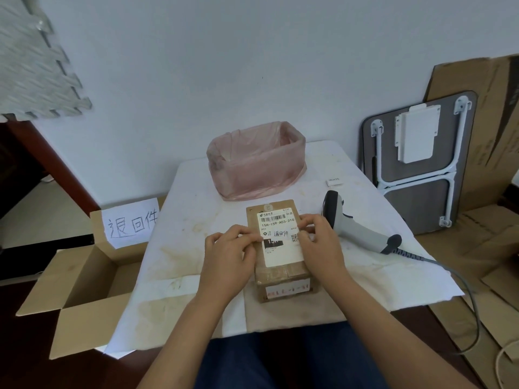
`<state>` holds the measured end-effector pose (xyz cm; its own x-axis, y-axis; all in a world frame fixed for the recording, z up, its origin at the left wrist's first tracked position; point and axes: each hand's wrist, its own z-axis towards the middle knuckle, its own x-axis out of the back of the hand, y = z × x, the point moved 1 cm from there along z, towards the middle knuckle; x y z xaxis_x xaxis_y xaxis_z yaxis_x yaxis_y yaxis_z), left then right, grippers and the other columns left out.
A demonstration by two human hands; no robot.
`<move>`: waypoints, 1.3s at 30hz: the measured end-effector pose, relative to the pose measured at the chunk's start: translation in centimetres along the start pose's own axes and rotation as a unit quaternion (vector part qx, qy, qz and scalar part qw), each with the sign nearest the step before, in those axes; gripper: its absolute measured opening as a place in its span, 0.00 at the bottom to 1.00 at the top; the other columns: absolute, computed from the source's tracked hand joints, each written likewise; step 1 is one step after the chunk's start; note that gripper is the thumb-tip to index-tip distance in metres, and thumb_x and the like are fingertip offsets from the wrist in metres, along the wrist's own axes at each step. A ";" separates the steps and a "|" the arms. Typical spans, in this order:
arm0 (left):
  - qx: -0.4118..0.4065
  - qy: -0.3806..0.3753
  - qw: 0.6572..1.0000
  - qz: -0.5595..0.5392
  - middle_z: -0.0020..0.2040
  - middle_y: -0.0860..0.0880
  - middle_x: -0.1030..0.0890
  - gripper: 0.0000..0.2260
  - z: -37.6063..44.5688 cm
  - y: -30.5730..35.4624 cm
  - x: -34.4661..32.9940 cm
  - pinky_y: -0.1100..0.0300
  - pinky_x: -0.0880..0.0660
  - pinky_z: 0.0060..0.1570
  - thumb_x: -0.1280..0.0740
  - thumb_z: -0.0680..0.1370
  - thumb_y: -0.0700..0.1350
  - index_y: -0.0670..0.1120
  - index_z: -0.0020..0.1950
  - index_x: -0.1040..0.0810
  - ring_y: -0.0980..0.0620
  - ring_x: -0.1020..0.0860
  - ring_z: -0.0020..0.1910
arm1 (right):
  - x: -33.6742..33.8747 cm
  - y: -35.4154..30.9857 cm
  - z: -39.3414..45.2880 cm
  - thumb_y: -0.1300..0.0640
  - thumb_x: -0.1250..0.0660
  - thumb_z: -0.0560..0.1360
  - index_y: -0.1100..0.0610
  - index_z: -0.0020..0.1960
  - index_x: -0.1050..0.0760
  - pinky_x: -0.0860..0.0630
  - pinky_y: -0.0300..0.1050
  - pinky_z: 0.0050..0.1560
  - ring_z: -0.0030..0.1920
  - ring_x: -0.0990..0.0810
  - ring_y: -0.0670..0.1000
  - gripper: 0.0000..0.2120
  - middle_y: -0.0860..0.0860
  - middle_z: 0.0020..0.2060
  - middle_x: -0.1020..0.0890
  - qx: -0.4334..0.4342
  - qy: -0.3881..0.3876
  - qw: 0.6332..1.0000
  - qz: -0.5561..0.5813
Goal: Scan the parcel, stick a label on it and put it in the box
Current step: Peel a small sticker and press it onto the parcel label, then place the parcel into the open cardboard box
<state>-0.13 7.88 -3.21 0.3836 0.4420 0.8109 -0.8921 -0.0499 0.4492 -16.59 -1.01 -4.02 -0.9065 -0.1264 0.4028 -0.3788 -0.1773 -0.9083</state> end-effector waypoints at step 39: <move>0.136 -0.059 0.848 -0.508 0.62 0.53 0.17 0.32 -3.6 6.1 3.9 0.51 0.19 0.57 0.26 0.76 0.43 0.65 0.74 0.32 0.54 0.17 0.59 | 6.2 -5.6 -4.8 0.58 0.29 0.72 0.48 0.53 0.27 0.21 0.48 0.55 0.54 0.21 0.42 0.14 0.48 0.55 0.20 0.026 0.044 0.983 0.174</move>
<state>-4.99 12.48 1.34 0.9573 0.2883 -0.0228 -0.0036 0.0909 0.9959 -21.02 3.87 3.02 -0.9932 -0.1026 0.0559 -0.0358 -0.1882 -0.9815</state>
